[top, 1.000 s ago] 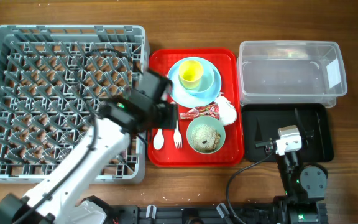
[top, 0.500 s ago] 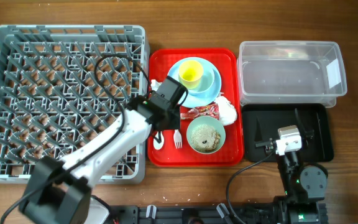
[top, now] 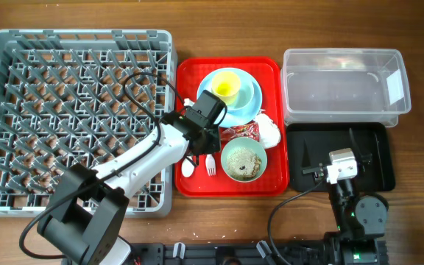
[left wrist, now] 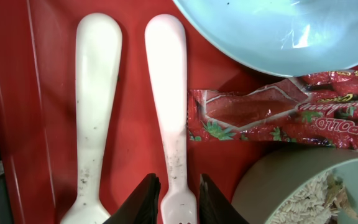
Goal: Sort waste into correct bins and load items into the dishwasher rack
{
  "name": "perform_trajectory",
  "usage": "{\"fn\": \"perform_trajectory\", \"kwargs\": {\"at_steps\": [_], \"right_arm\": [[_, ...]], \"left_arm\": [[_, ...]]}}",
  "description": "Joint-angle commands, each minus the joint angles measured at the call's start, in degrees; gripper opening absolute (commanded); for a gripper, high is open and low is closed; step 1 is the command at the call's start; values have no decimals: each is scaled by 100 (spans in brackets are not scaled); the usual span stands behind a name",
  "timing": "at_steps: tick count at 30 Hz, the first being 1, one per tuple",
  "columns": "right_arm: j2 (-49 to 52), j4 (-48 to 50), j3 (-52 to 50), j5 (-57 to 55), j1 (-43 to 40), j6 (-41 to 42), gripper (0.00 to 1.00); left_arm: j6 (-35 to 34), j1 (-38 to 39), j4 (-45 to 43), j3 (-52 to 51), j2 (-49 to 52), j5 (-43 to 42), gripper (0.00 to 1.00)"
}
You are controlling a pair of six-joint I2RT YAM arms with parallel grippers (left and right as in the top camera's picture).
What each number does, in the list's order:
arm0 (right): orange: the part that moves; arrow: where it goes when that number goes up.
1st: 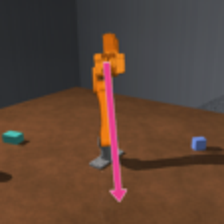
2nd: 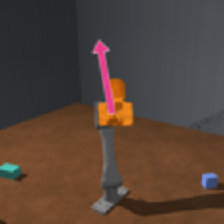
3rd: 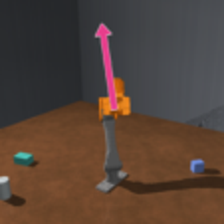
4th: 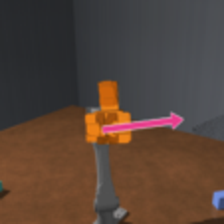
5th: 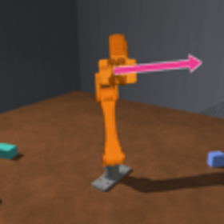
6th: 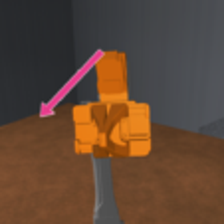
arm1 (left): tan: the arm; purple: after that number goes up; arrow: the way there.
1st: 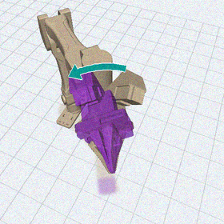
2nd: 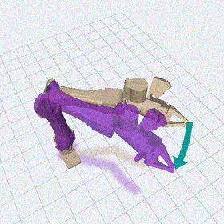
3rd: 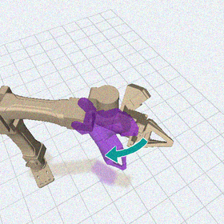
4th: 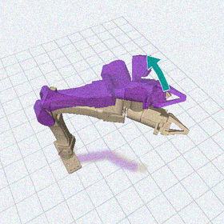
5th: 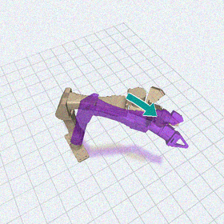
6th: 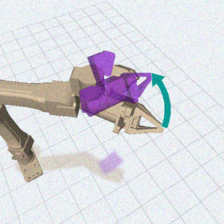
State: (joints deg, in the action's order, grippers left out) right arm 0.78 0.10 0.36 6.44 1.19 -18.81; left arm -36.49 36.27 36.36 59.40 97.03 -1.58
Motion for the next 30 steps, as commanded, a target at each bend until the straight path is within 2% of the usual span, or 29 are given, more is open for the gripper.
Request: {"fn": "perform_trajectory", "kwargs": {"at_steps": [1,9,14,19,20,25,28,30], "right_arm": [[-35,33,-7,92,-9,-68,100],[-35,33,-7,92,-9,-66,100],[-35,33,-7,92,-9,-68,100],[-35,33,-7,92,-9,-68,100],[-35,33,-7,92,-9,-68,100],[-35,33,-7,90,-9,-68,100],[-35,33,-7,90,-9,-68,100],[-35,33,-7,92,-9,-70,100]], "left_arm": [[-284,0,9,-26,61,59,22],[-308,208,-87,-26,190,271,23],[-752,374,-208,-26,516,748,26],[-750,391,-348,-26,866,748,26],[-748,391,-345,-26,907,748,24],[-748,398,-343,-24,942,748,4],[-636,385,-273,57,739,750,4],[-321,374,-140,229,483,774,4]]}}
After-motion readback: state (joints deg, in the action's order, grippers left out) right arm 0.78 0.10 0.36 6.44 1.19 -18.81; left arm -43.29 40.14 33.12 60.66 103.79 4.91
